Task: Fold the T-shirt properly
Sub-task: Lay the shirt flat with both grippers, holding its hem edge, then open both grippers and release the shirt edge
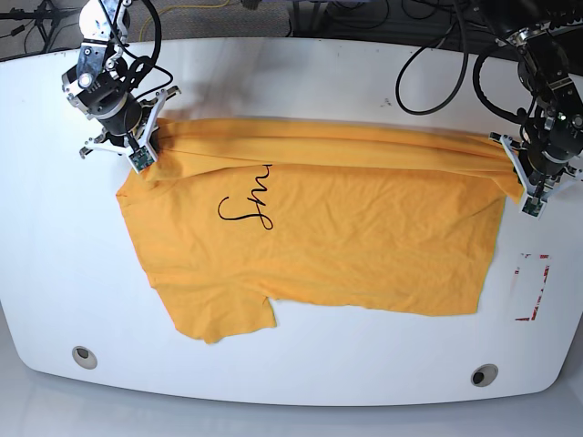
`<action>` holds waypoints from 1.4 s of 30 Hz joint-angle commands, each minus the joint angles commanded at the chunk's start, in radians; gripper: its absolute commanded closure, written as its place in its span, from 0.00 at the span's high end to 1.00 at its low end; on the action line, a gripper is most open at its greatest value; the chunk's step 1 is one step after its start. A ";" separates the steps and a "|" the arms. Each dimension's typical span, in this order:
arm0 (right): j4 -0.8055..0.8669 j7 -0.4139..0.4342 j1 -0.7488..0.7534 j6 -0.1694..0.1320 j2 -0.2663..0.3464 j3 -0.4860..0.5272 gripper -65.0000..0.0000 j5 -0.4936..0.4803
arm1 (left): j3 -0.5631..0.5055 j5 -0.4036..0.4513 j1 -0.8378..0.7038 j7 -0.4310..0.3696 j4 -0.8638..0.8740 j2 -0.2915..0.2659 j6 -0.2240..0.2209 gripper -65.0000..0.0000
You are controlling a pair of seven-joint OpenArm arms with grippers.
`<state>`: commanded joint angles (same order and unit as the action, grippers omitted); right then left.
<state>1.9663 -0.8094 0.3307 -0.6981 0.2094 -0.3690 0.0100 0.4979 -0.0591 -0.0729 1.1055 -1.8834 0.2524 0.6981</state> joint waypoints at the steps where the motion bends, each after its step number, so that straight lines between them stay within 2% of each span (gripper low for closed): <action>1: -0.008 0.000 -0.002 0.000 -0.002 -0.002 0.00 0.000 | 0.000 0.000 -0.002 -0.015 0.015 0.000 0.000 0.00; 6: -0.049 0.002 -0.002 0.000 -0.003 0.003 0.00 0.000 | -0.002 0.002 0.009 -0.041 0.098 0.002 0.000 0.00; 14: -0.107 0.003 -0.031 0.000 -0.006 0.003 0.00 0.000 | -0.003 0.000 0.081 -0.041 0.224 0.009 0.000 0.00; 18: -0.133 0.002 -0.043 0.000 -0.003 0.003 0.02 0.000 | -0.061 -0.003 0.110 -0.041 0.281 0.035 0.000 0.00; 20: -0.137 0.000 -0.055 0.000 -0.002 0.003 0.07 0.000 | -0.092 -0.003 0.123 -0.041 0.310 0.048 0.000 0.00; 23: -0.137 -0.003 -0.061 0.000 -0.002 0.003 0.23 0.000 | -0.124 -0.003 0.150 -0.041 0.358 0.055 0.000 0.06; 24: -0.135 -0.003 -0.061 0.000 -0.002 0.003 0.33 0.002 | -0.130 -0.003 0.169 -0.041 0.381 0.055 0.000 0.12; 26: -0.132 -0.003 -0.063 0.000 -0.002 0.003 0.45 0.002 | -0.135 -0.003 0.187 -0.041 0.402 0.055 0.000 0.20; 27: -0.129 -0.005 -0.066 0.000 -0.002 0.002 0.54 0.002 | -0.137 -0.002 0.206 -0.041 0.414 0.055 0.000 0.29; 28: -0.127 -0.005 -0.066 0.000 -0.002 0.002 0.57 0.002 | -0.137 -0.002 0.210 -0.041 0.417 0.055 0.000 0.32; 30: -0.107 -0.005 -0.068 0.000 -0.002 0.000 0.69 0.002 | -0.137 0.000 0.230 -0.041 0.416 0.055 0.000 0.46; 33: -0.063 -0.005 -0.068 0.000 -0.002 -0.002 0.77 0.002 | -0.137 -0.002 0.252 -0.041 0.414 0.064 0.000 0.58; 37: -0.006 -0.006 -0.064 0.000 -0.009 -0.002 0.79 0.000 | -0.130 -0.006 0.278 -0.040 0.384 0.094 0.000 0.58; 42: 0.032 -0.006 -0.060 0.000 -0.012 -0.003 0.79 -0.006 | -0.106 -0.008 0.299 -0.037 0.282 0.097 0.000 0.58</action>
<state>1.9985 -0.8155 0.2708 -0.6981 0.1972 -0.3721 0.0038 0.3920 -0.0667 0.2263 1.0687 -1.6011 0.3491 0.6981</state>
